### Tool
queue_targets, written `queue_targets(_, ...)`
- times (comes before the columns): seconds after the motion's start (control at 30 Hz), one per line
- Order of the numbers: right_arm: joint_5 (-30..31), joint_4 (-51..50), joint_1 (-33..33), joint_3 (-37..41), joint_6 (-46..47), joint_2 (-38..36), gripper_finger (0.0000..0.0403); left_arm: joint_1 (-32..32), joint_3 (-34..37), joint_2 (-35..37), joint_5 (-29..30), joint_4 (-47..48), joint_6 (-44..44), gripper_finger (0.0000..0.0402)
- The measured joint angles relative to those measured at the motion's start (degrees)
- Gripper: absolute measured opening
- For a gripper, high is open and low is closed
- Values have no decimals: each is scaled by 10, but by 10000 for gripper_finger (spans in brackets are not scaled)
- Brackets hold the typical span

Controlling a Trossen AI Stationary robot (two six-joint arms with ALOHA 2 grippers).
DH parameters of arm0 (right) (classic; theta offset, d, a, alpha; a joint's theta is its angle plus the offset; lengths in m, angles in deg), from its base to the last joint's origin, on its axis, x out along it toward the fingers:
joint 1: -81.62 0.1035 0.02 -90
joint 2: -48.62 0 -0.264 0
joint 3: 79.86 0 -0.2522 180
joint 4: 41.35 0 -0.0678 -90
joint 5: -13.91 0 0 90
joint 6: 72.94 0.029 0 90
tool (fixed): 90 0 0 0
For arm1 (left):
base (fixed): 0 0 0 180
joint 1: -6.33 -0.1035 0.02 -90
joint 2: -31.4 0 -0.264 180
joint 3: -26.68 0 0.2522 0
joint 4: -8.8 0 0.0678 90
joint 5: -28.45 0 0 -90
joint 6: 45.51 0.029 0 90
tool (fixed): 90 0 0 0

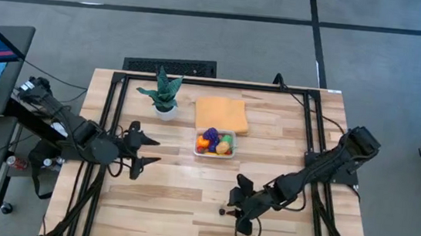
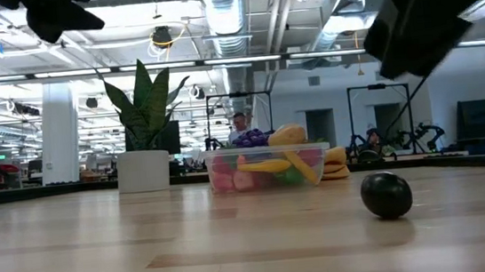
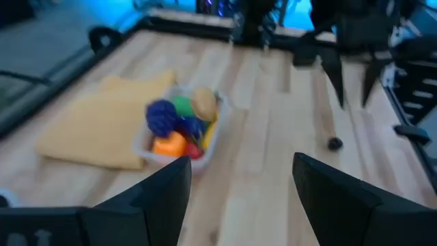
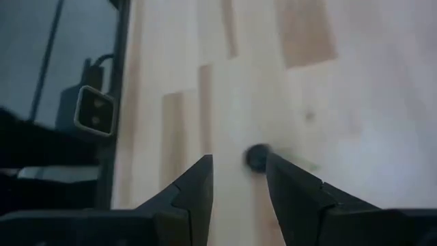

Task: Pick and placing Produce into tupperware
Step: Put the black cherry into the transparent bin

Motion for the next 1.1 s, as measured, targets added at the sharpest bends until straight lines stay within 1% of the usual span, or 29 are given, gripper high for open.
queue_targets(0.07,-5,21,2,-1,17,19,129,9,0,0,20,2,5,246)
queue_targets(0.23,-4,34,8,-1,80,43,129,30,0,4,52,22,23,246)
queue_targets(0.3,5,44,8,-1,89,48,129,40,0,17,66,37,23,246)
queue_targets(0.43,45,50,6,-1,108,48,129,62,0,51,82,78,13,246)
queue_targets(0.63,55,48,-5,-1,137,48,129,96,0,110,104,107,8,246)
queue_targets(0.8,57,38,-5,-1,175,48,129,112,0,134,109,129,7,246)
queue_targets(0.97,62,15,-3,-1,221,48,129,118,0,136,109,151,5,246)
queue_targets(1.1,71,16,-3,-1,239,47,129,118,0,136,109,163,1,246)
